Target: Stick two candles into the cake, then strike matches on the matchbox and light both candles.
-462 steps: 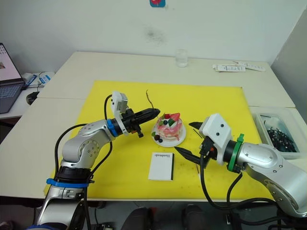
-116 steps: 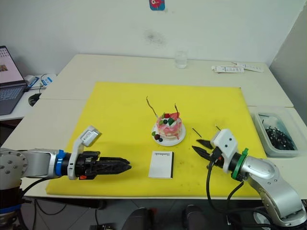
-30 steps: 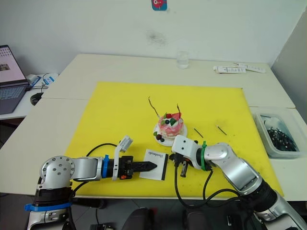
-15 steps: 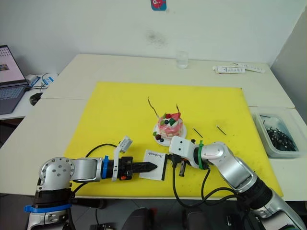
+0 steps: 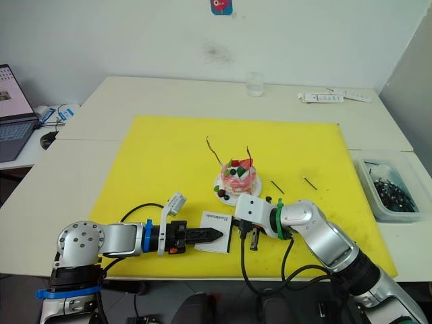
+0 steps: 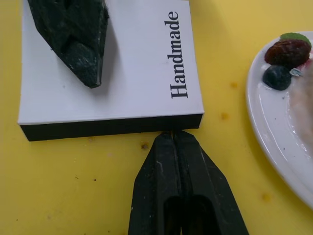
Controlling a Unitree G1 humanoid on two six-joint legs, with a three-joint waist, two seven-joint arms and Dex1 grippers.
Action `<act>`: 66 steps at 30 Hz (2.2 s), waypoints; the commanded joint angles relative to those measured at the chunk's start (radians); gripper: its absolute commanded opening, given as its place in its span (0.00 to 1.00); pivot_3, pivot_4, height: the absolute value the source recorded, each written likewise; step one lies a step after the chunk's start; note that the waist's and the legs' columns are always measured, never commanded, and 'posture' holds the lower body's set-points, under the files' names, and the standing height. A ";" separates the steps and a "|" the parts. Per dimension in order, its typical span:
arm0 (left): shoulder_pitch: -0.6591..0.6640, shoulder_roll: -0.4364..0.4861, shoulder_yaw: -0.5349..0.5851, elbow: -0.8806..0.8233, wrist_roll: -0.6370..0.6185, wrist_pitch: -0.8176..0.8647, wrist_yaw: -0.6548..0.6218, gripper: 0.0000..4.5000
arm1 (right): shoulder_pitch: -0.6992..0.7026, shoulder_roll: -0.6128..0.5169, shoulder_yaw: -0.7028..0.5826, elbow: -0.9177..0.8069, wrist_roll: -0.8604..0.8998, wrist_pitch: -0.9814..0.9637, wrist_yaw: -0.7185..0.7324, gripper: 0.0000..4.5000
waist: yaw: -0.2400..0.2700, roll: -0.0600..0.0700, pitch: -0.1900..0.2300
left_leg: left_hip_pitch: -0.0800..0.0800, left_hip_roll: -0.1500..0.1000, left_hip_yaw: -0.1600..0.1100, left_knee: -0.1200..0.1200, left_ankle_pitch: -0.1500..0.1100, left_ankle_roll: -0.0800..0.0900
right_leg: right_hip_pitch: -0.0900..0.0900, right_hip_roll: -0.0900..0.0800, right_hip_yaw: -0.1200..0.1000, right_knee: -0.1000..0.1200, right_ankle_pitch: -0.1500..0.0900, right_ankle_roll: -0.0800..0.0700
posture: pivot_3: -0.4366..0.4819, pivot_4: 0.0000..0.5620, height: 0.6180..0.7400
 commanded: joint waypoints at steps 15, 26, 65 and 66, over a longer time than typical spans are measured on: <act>0.015 -0.006 0.004 0.015 -0.053 0.007 0.043 0.42 | -0.010 0.018 0.019 -0.063 0.026 0.035 0.058 0.00 | 0.000 0.000 0.000 | 0.000 0.000 0.000 0.000 0.000 0.000 | 0.000 0.000 0.000 0.000 0.000 0.000 | 0.48 0.27 1.00; 0.015 -0.012 0.009 0.021 -0.055 0.007 0.058 0.42 | -0.046 0.032 0.016 -0.088 0.047 0.112 0.080 0.00 | 0.000 0.000 0.000 | 0.000 0.000 0.000 0.000 0.000 0.000 | 0.000 0.000 0.000 0.000 0.000 0.000 | 0.48 0.27 1.00; -0.052 0.193 -0.161 -0.043 -0.001 -0.009 -0.250 0.01 | 0.096 -0.113 -0.248 -0.316 0.194 0.281 0.008 0.00 | 0.000 -0.001 0.002 | -0.002 -0.001 0.000 -0.002 0.000 0.000 | -0.002 -0.001 -0.001 -0.001 -0.001 -0.002 | 0.48 0.27 1.00; -0.057 0.198 -0.183 -0.036 0.025 -0.020 -0.255 0.01 | 0.102 -0.117 -0.249 -0.324 0.200 0.288 0.003 0.00 | 0.000 -0.001 0.002 | -0.002 -0.001 0.000 -0.002 0.000 0.000 | -0.002 -0.001 -0.001 -0.001 -0.001 -0.002 | 0.48 0.27 1.00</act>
